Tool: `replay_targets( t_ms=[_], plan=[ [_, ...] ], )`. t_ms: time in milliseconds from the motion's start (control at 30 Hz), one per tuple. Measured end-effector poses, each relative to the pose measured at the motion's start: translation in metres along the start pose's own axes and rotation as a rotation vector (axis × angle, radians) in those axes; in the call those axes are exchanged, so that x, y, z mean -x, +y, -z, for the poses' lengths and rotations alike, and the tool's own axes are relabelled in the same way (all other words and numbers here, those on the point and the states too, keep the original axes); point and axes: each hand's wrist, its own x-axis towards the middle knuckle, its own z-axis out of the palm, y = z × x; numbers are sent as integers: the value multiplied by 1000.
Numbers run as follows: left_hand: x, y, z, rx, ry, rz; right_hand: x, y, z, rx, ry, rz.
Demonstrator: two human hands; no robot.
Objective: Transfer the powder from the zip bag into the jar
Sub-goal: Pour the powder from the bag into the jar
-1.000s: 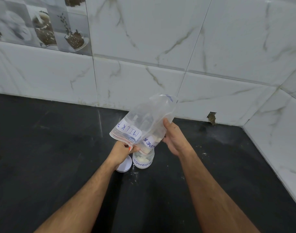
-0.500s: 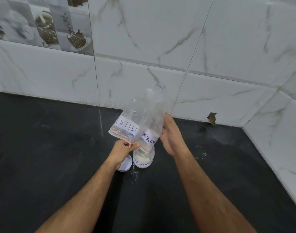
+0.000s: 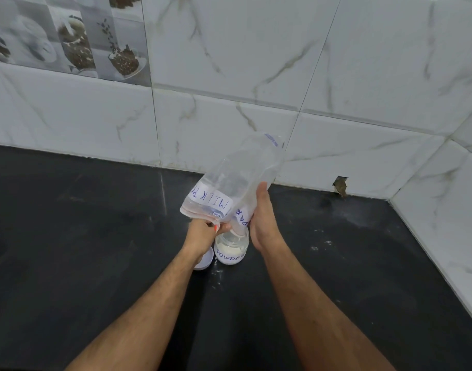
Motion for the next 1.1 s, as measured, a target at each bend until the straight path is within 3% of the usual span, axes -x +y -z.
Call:
replay_targets(
  t_ms=[100, 233, 467, 600, 667, 733, 967, 1100],
  plan=[
    [-2, -2, 4, -59, 7, 11, -3, 3, 5, -27, -17, 6],
    [0, -3, -2, -42, 34, -14, -2, 7, 1, 187, -35, 64],
    [-2, 0, 1, -82, 1, -38, 0, 7, 0, 72, -113, -1],
    [-9, 1, 4, -130, 45, -23, -2, 5, 2, 0, -44, 76],
    [-10, 2, 6, -136, 29, -33, 0, 4, 3, -42, -54, 23],
    [-7, 5, 2, -130, 8, -42, 3, 4, -2, -24, -80, -47],
    [-8, 8, 8, -214, 13, -32, 1, 3, 12, -22, -49, 41],
    [-7, 9, 3, -253, 5, -12, -1, 10, 16, 127, -13, 30]
  ],
)
